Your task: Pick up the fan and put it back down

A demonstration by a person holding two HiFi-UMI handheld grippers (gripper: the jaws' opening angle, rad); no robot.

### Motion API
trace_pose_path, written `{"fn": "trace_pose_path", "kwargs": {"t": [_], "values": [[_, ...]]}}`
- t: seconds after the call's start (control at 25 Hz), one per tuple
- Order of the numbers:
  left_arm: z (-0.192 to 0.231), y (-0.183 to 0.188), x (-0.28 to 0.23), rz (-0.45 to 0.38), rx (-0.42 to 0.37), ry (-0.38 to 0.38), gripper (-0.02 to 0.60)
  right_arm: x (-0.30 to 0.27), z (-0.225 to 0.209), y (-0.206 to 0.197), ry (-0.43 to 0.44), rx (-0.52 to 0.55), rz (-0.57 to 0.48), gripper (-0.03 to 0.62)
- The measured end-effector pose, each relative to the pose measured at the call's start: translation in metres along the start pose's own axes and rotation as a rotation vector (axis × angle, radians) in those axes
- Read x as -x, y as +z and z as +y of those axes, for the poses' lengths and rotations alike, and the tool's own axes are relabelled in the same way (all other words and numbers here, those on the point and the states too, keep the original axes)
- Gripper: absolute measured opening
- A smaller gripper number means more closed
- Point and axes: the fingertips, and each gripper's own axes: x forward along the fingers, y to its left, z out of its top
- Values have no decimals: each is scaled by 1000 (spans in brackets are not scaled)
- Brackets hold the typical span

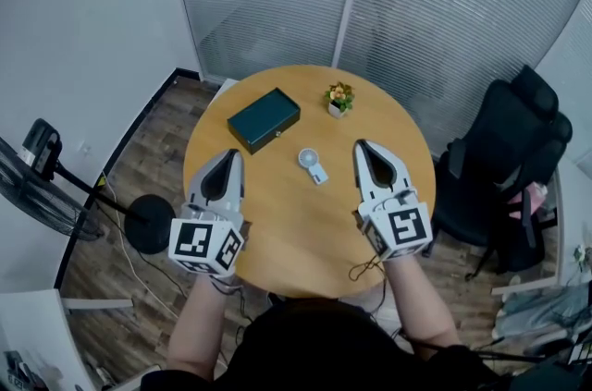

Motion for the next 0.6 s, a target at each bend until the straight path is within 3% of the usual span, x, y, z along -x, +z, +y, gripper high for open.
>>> {"fn": "trace_pose_path", "kwargs": {"t": [0.6], "values": [[15, -10, -6, 14, 18, -14, 8, -11, 6, -6, -13, -6, 12, 3]]}}
